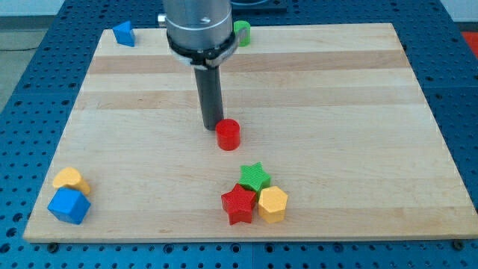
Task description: Move the red circle above the green star
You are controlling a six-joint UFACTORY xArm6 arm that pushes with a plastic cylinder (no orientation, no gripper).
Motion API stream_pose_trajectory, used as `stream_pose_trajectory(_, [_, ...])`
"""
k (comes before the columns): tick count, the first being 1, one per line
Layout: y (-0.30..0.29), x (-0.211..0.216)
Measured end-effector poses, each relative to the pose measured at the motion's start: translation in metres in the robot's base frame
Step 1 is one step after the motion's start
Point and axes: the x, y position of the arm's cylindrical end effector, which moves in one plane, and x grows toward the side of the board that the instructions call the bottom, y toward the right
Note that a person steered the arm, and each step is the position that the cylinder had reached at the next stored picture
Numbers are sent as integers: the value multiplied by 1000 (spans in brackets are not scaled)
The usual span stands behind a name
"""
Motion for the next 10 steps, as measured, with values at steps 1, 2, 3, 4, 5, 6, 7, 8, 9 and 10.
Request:
stream_pose_trajectory(1, [5,5])
stream_pose_trajectory(2, [7,-6])
stream_pose_trajectory(3, [16,-2])
stream_pose_trajectory(4, [16,16])
stream_pose_trajectory(5, [31,19])
stream_pose_trajectory(6, [44,21])
stream_pose_trajectory(7, [44,33])
stream_pose_trajectory(8, [45,42])
stream_pose_trajectory(9, [45,47])
stream_pose_trajectory(10, [46,51])
